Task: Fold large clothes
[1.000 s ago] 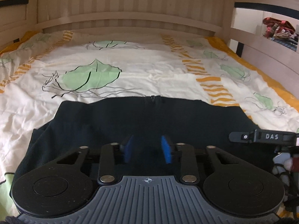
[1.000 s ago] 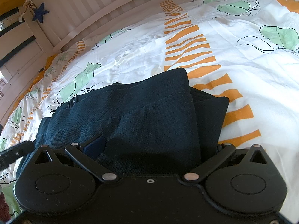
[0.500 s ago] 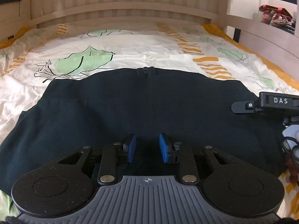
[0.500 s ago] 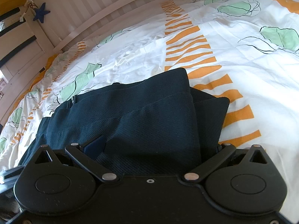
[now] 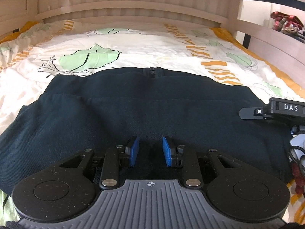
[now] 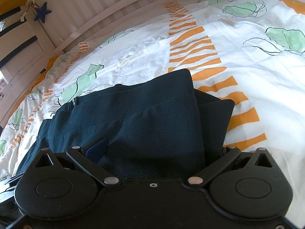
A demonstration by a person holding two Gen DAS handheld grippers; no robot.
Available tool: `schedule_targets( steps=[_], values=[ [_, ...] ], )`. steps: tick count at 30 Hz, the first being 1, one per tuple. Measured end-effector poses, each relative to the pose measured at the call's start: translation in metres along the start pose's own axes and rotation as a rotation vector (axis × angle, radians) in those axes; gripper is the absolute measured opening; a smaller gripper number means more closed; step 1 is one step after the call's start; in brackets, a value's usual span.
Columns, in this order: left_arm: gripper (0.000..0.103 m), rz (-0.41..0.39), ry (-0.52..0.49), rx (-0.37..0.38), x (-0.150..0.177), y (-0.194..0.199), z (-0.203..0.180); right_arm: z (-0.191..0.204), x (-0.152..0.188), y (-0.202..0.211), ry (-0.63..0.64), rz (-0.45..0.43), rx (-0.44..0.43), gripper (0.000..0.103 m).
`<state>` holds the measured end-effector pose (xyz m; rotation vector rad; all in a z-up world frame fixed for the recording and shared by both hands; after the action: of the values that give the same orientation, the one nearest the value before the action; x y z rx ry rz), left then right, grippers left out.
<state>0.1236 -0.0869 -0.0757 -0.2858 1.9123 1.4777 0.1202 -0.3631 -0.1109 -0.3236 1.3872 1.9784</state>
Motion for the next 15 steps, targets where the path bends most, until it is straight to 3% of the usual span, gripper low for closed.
schedule_targets(
  steps=[15],
  values=[
    [0.028, 0.014, 0.038, 0.046, -0.002, -0.002, 0.007, -0.009, 0.013, 0.025, -0.212, 0.171, -0.188, 0.103]
  ],
)
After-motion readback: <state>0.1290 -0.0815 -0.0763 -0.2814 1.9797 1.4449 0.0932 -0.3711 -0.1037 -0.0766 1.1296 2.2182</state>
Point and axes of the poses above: each gripper's, at about its wrist camera, not at the fingertips, and y roughly against the way its jaws point, z to its left, x to its underside, the point moved 4 cm from there along -y, roughly the way its jaws point, and after that the axes turned 10 degrees about z, right-handed, at the moved point
